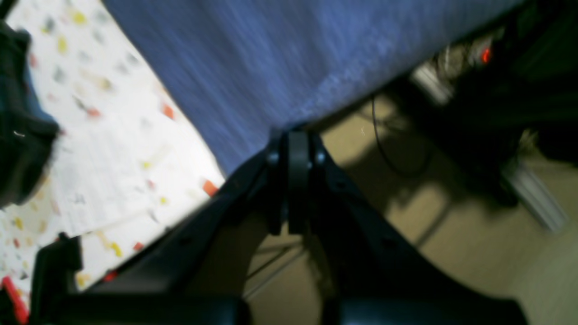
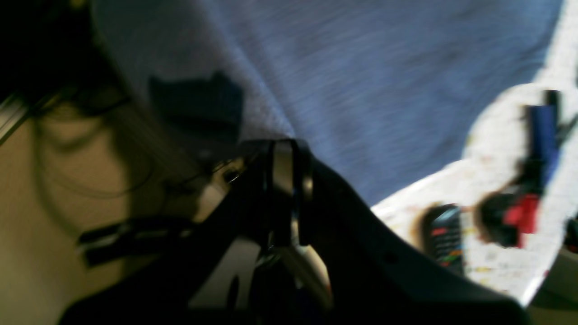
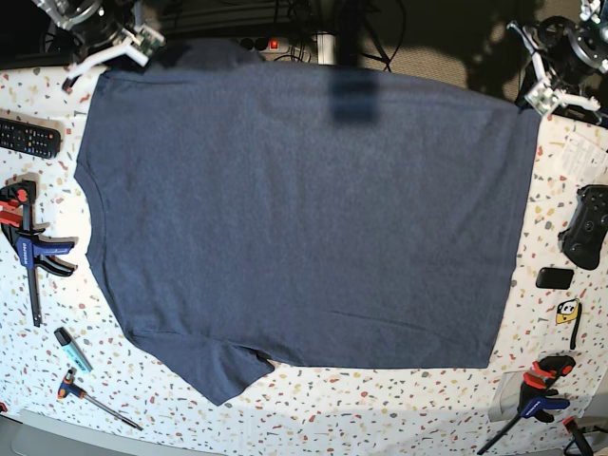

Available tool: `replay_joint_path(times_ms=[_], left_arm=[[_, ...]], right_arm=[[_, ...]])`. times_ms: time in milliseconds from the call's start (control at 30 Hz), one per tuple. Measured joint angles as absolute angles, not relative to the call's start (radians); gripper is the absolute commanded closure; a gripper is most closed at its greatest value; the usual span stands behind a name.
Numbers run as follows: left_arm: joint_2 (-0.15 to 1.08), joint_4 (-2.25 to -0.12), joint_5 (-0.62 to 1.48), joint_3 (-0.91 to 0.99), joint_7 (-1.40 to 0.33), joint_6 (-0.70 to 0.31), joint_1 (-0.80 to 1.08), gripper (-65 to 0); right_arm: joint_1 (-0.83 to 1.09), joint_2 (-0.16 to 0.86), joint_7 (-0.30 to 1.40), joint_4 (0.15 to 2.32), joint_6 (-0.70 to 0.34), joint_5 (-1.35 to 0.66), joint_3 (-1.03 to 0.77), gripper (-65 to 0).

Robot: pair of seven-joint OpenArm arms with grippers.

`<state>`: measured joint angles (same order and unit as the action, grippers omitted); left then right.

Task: Fold the T-shirt properly
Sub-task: 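Grasp the shirt's shoulder edges with both grippers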

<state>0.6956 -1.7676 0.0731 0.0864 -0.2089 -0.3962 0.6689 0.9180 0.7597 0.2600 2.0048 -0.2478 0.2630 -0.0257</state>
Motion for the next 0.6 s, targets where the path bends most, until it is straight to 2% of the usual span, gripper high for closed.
replay_joint_path(times_ms=[200, 333, 600], left_arm=[[0.641, -1.767, 0.073, 0.091, -0.210, -0.387, 0.545, 0.0], [0.582, -1.767, 0.072, 0.090, -0.214, -0.393, 0.476, 0.0], [0.509, -1.727, 0.073, 0.090, -0.263, -0.388, 0.371, 0.0]], right_arm=[[0.769, 0.759, 0.259, 1.991, -0.240, 0.134, -0.038, 0.0], [0.668, 0.754, 0.260, 1.908, -0.242, 0.118, -0.037, 0.0], [0.528, 0.684, 0.233, 1.786, -0.274, 0.083, -0.035, 0.0]])
